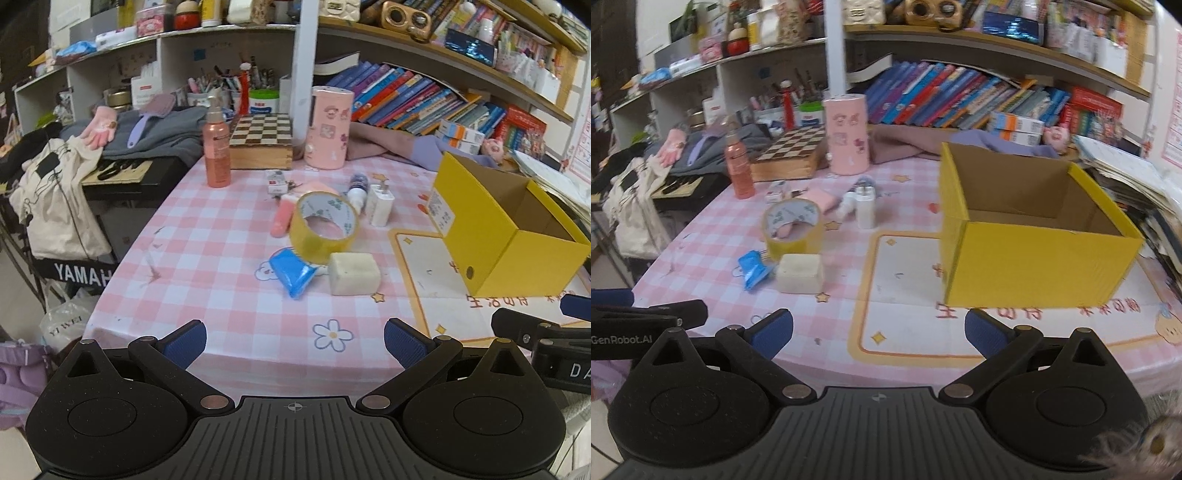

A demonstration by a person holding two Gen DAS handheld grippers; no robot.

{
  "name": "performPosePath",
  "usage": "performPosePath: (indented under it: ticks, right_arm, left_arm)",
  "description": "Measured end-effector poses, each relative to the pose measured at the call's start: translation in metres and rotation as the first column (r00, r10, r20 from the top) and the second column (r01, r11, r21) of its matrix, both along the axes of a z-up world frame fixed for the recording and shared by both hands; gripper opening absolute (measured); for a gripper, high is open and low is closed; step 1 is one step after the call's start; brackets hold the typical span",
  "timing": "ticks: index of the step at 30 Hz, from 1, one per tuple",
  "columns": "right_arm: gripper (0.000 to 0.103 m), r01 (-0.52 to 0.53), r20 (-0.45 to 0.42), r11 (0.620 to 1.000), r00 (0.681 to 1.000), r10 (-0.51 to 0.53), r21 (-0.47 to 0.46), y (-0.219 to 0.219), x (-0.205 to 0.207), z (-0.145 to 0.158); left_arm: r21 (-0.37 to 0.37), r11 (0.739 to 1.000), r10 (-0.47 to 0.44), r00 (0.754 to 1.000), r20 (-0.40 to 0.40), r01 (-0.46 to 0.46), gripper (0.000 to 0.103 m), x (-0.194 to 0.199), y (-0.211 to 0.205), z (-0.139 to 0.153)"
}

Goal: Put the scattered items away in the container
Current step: 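Move both tools toward the blue packet and white soap bar, then grasp the blue packet with the left tool while the right tool grasps the white soap bar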

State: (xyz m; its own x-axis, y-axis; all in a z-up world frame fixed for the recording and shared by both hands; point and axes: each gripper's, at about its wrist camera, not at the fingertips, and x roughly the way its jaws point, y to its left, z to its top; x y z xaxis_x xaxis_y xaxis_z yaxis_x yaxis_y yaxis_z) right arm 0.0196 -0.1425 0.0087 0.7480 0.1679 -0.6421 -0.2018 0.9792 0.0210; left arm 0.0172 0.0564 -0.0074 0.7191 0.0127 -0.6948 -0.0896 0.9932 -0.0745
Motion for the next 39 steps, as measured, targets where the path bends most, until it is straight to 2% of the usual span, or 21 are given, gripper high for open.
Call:
performPosePath:
  ticks: [5,9,18,27,30,31,32,35,39]
  right_arm:
    - [0.099,-0.069,-0.017,0.998,0.997,0.069,0.007,0.013,0.027,-0.004]
    - [0.096,-0.142,-0.05,0.99,0.989,0.143,0.009,0.027,0.053,-0.011]
    - [0.092,-0.281,-0.137,0.959,0.95,0.282,0.025,0.062,0.113,-0.039]
    - [0.086,-0.342,-0.217,0.94,0.916,0.338,0.022,0.089,0.157,-0.074]
    - [0.071,-0.341,-0.25,0.939,0.907,0.339,0.034,0.089,0.167,-0.083]
    - [0.061,-0.343,-0.263,0.938,0.901,0.345,0.052,0.087,0.17,-0.085]
    - [0.056,-0.347,-0.272,0.934,0.893,0.358,0.088,0.085,0.172,-0.085]
    - [0.051,-0.346,-0.247,0.935,0.902,0.354,0.079,0.079,0.173,-0.078]
    - [0.05,-0.324,-0.208,0.945,0.922,0.327,0.05,0.066,0.174,-0.066]
  left_arm:
    - [0.011,0.999,0.035,0.999,-0.01,-0.035,0.103,0.015,0.007,-0.004]
    - [0.024,0.995,0.096,0.995,-0.015,-0.096,0.102,0.028,0.019,-0.007]
    - [0.058,0.978,0.203,0.976,-0.077,-0.199,0.102,0.052,0.041,-0.027]
    - [0.092,0.972,0.225,0.966,-0.129,-0.214,0.102,0.067,0.041,-0.039]
    - [0.094,0.976,0.207,0.969,-0.135,-0.195,0.102,0.073,0.039,-0.041]
    - [0.092,0.978,0.197,0.971,-0.136,-0.186,0.102,0.076,0.038,-0.042]
    - [0.089,0.981,0.185,0.974,-0.134,-0.174,0.102,0.078,0.036,-0.042]
    - [0.074,0.988,0.145,0.981,-0.126,-0.137,0.1,0.087,0.03,-0.044]
    - [0.053,0.995,0.086,0.988,-0.128,-0.08,0.095,0.106,0.022,-0.052]
